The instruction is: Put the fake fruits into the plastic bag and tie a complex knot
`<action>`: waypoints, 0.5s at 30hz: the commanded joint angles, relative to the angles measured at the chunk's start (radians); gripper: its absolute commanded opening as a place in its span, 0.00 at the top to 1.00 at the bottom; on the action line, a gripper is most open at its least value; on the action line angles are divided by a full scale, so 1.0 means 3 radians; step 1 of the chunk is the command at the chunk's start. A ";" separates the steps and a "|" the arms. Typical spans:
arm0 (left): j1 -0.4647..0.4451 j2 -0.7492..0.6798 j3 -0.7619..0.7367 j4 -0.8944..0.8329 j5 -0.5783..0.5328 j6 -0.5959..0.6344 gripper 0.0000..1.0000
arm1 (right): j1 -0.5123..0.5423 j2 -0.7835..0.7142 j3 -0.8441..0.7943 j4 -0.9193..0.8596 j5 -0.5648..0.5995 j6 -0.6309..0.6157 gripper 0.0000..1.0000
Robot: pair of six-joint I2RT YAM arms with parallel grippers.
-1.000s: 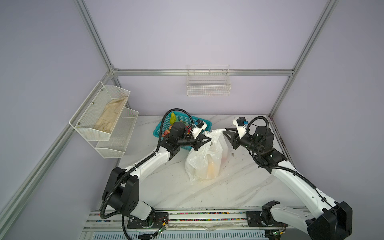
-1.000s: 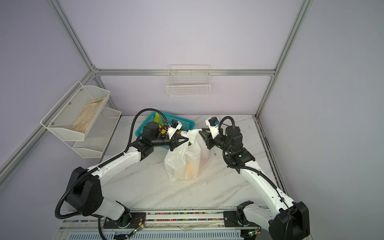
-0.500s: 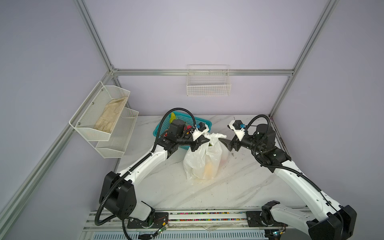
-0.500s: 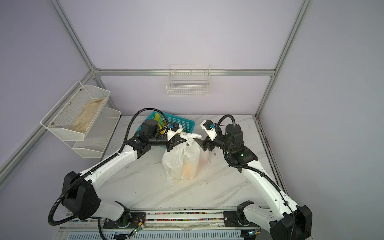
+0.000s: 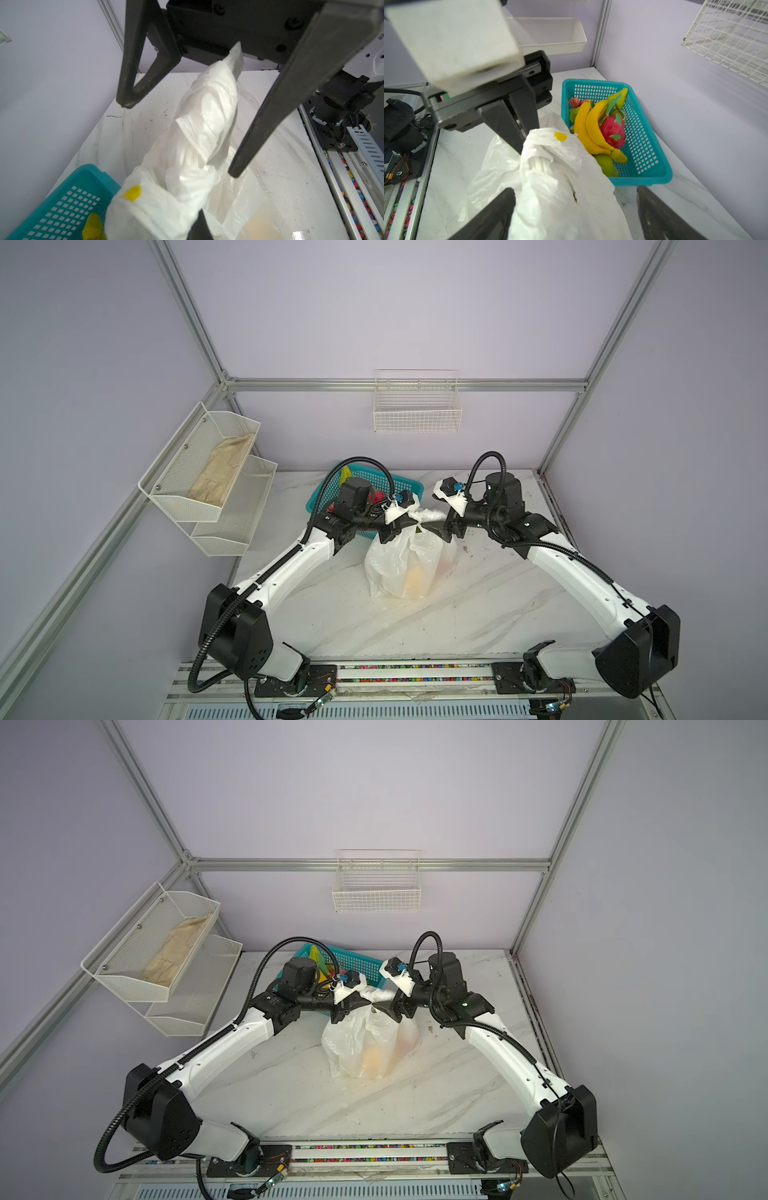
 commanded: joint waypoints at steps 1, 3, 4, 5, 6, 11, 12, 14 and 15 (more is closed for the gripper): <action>0.0007 -0.0057 0.0346 -0.0005 0.0021 0.0121 1.00 | 0.0024 0.0018 0.0091 -0.0086 -0.0039 -0.0171 0.14; 0.0005 -0.0061 0.0355 -0.0024 0.0020 0.0134 1.00 | 0.0024 0.0077 0.0140 -0.0150 -0.0043 -0.0205 0.19; 0.0007 -0.0064 0.0353 -0.0029 0.0015 0.0141 1.00 | 0.0023 0.0083 0.0155 -0.0173 -0.0035 -0.0212 0.23; 0.0007 -0.0071 0.0355 -0.0037 0.0015 0.0142 1.00 | 0.0023 0.0083 0.0160 -0.0184 -0.0024 -0.0217 0.26; 0.0007 -0.0073 0.0351 -0.0038 0.0014 0.0148 1.00 | 0.0023 0.0167 0.0162 -0.0186 -0.0005 -0.0222 0.30; 0.0007 -0.0072 0.0356 -0.0043 0.0008 0.0139 1.00 | 0.0023 0.0242 0.0156 -0.0182 -0.0052 -0.0226 0.35; 0.0007 -0.0076 0.0356 -0.0050 0.0008 0.0141 1.00 | 0.0023 0.0244 0.0147 -0.0186 -0.0049 -0.0228 0.35; 0.0007 -0.0089 0.0351 -0.0053 0.0000 0.0151 1.00 | 0.0023 0.0242 0.0132 -0.0166 -0.0042 -0.0222 0.39; 0.0007 -0.0092 0.0348 -0.0053 -0.0001 0.0151 1.00 | 0.0025 0.0242 0.0131 -0.0161 -0.0048 -0.0227 0.42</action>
